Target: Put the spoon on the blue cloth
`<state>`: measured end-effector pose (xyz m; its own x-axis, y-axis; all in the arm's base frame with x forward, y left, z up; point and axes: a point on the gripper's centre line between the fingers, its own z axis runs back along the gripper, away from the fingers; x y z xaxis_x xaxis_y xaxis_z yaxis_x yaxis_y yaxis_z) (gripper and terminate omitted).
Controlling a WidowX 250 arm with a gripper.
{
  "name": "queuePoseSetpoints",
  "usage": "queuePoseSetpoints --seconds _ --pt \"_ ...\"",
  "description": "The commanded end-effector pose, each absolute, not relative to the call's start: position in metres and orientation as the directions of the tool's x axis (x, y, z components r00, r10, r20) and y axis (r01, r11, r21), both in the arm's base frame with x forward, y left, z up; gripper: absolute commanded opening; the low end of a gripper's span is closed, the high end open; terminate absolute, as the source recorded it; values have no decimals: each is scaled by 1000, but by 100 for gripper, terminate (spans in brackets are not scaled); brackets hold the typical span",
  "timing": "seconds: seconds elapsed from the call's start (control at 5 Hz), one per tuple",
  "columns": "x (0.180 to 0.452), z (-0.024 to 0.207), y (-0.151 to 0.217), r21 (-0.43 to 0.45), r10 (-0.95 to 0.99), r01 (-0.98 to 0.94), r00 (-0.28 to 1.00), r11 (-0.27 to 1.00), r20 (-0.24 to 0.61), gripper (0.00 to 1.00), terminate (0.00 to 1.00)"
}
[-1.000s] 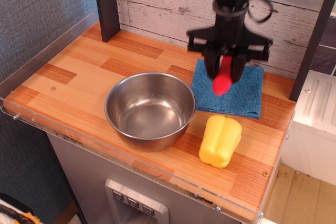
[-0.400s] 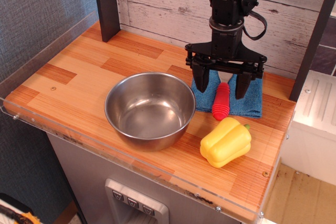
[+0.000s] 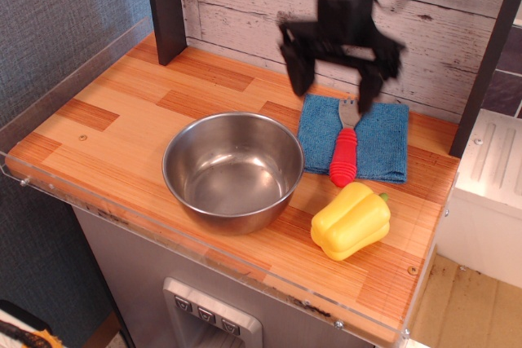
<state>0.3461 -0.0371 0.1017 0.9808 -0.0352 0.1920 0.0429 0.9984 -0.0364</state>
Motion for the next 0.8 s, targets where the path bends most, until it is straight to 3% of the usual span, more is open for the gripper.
queuePoseSetpoints --seconds 0.0,0.6 --pt "333 138 7 -26 -108 116 972 993 208 100 0" --pt "320 133 26 -48 -114 124 978 991 176 100 0"
